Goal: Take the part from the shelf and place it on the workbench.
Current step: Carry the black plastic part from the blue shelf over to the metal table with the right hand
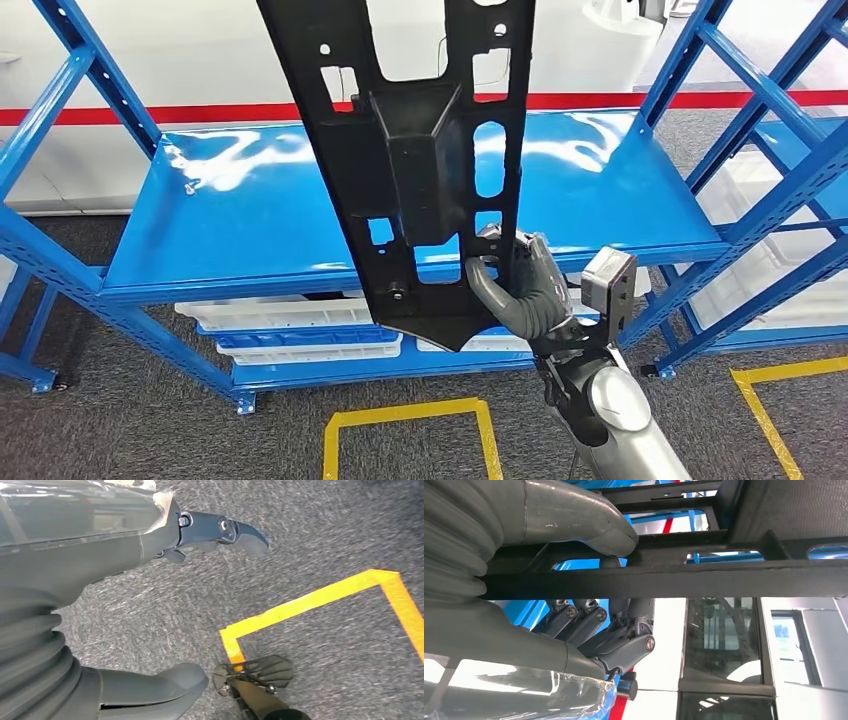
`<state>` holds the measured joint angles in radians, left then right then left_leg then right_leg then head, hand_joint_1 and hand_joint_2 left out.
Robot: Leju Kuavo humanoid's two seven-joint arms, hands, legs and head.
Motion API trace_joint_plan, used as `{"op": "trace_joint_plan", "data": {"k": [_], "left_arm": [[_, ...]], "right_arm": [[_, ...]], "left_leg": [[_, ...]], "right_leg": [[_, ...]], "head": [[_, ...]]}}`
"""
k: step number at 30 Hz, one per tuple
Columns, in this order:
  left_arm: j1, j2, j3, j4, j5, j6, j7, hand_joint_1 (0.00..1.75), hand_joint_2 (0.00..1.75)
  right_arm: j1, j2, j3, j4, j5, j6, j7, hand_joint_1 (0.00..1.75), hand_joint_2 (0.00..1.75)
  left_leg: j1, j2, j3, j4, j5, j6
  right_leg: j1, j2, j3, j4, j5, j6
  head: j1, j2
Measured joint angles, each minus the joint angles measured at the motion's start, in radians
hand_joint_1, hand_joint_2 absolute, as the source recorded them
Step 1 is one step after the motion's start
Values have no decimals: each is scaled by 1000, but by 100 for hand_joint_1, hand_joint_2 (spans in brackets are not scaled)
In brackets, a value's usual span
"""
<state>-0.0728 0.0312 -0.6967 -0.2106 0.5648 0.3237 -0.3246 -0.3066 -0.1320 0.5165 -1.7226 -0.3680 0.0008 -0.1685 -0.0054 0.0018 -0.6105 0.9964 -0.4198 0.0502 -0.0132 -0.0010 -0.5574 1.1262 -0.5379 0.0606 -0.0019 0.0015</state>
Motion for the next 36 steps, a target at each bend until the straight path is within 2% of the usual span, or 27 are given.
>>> {"op": "trace_joint_plan", "data": {"k": [1,2,3,4,6,7,8,10,11,12,13,14,16,17,18,20,21,22,24,25,26,28,31,32,33,35,36], "left_arm": [[0,0,0,0,0,0,0,0,175],[0,-1,-1,0,-1,0,0,0,175],[0,-1,-1,0,-2,-1,0,0,175],[0,-1,-1,0,-3,-1,0,0,175],[0,0,-1,0,-5,-2,1,0,175],[0,1,-1,0,-7,-2,2,0,175],[0,1,-2,1,-8,-3,3,0,175],[-1,2,-2,1,-10,-3,6,0,175],[-1,2,-2,1,-11,-4,7,0,175],[-1,3,-2,1,-11,-4,9,0,175],[-1,3,-2,1,-12,-4,10,0,175],[-2,4,-2,1,-12,-4,11,0,175],[-4,4,-2,1,-13,-4,14,0,175],[-6,4,-2,0,-14,-4,14,0,175],[-7,4,-2,0,-14,-4,15,0,175],[-8,5,-2,0,-15,-4,14,0,175],[-9,4,-2,0,-15,-4,14,0,175],[-9,4,-2,0,-15,-4,14,0,175],[-10,5,-2,0,-14,-3,12,0,175],[-10,6,-2,0,-14,-3,10,0,175],[-10,6,-2,0,-14,-3,10,0,175],[-10,5,-2,0,-14,-4,8,0,175],[-10,4,-2,0,-14,-4,7,0,175],[-10,4,-2,0,-14,-4,6,0,175],[-10,4,-2,0,-12,-4,6,0,175],[-9,3,-2,1,-9,-4,4,0,175],[-8,3,-2,2,-8,-4,4,0,175]], "right_arm": [[-4,0,-1,3,-3,-1,-3,175,175],[-7,0,-1,5,-6,-2,-6,175,175],[-10,0,-2,7,-8,-3,-9,175,175],[-12,-1,-3,10,-10,-3,-11,175,175],[-11,-2,-3,16,-12,-3,-15,175,175],[-12,-3,-3,19,-12,-3,-16,175,175],[-11,-3,-3,21,-12,-3,-18,175,175],[-9,-3,-2,26,-12,-1,-21,175,175],[-7,-3,-2,29,-11,1,-22,175,175],[-4,-3,-2,32,-11,3,-23,175,175],[-2,-3,-1,35,-10,5,-24,175,175],[0,-4,0,37,-9,7,-25,175,175],[0,-4,1,40,-9,7,-26,175,175],[0,-4,1,40,-9,7,-27,175,175],[0,-4,1,40,-8,7,-27,175,175],[1,-5,2,41,-8,8,-28,175,175],[2,-6,3,43,-7,11,-29,175,175],[2,-7,4,44,-6,15,-29,175,175],[1,-10,8,47,-2,25,-32,175,175],[1,-11,10,48,0,29,-34,175,175],[1,-12,13,50,2,32,-35,175,175],[2,-14,18,54,5,38,-38,175,175],[3,-15,19,54,6,40,-38,175,175],[3,-15,20,55,7,40,-38,175,175],[3,-15,22,55,9,43,-39,175,175],[1,-14,34,57,20,56,-40,175,175],[-1,-14,40,59,25,63,-41,175,175]], "left_leg": [[-2,0,-6,1,7,-4],[-4,0,-11,2,15,-9],[-5,1,-14,2,22,-14],[-5,1,-16,1,30,-19],[-2,-2,-24,12,19,-31],[1,-4,-34,35,-10,-37],[4,-5,-49,80,-56,-45],[12,-6,-82,205,-149,-59],[17,-5,-91,258,-170,-66],[22,-5,-87,284,-165,-72],[28,-5,-66,276,-142,-78],[35,-5,-28,233,-113,-85],[43,-9,63,105,-92,-95],[42,-12,92,57,-98,-95],[39,-15,103,30,-108,-91],[32,-16,90,22,-104,-68],[30,-13,82,21,-95,-53],[28,-10,72,19,-84,-38],[25,-5,51,18,-60,-14],[22,-4,36,18,-49,-7],[19,-3,21,19,-37,-3],[13,-2,-5,20,-18,-1],[11,-2,-16,20,-10,0],[10,-2,-19,20,-7,-1],[9,-2,-30,21,3,-2],[5,-2,-55,15,46,-18],[5,-4,-67,14,60,-27]], "right_leg": [[4,0,47,-72,7,-4],[8,0,77,-123,9,-10],[12,1,91,-149,7,-16],[14,1,88,-155,10,-22],[1,0,76,-157,25,-37],[-5,-1,70,-159,34,-47],[-11,-3,62,-161,45,-55],[-9,-5,38,-159,66,-61],[-10,-5,25,-158,76,-59],[-12,-5,11,-156,85,-55],[-15,-5,-3,-151,92,-50],[-20,-5,-16,-144,99,-44],[-23,-4,-43,-125,108,-31],[-21,-4,-53,-118,112,-24],[-20,-4,-61,-113,119,-15],[-17,-3,-69,-116,135,6],[-18,-2,-76,-113,133,12],[-18,-2,-87,-98,115,11],[-19,-1,-120,-9,36,-4],[-17,0,-136,54,-7,-12],[-16,0,-146,114,-36,-13],[-12,0,-144,177,-49,-6],[-11,0,-133,181,-39,1],[-10,0,-123,171,-32,3],[-7,0,-71,107,-21,2],[8,1,41,-59,-3,-15],[9,0,86,-134,5,-29]], "head": [[-1,0],[-1,0],[-1,0],[-2,0],[-1,0],[-4,0],[-5,0],[-9,0],[-10,0],[-10,0],[-10,0],[-10,0],[-11,0],[-11,0],[-11,0],[-10,0],[-11,0],[-9,0],[-4,0],[-1,0],[0,0],[0,0],[0,0],[0,0],[0,0],[0,0],[0,0]]}}
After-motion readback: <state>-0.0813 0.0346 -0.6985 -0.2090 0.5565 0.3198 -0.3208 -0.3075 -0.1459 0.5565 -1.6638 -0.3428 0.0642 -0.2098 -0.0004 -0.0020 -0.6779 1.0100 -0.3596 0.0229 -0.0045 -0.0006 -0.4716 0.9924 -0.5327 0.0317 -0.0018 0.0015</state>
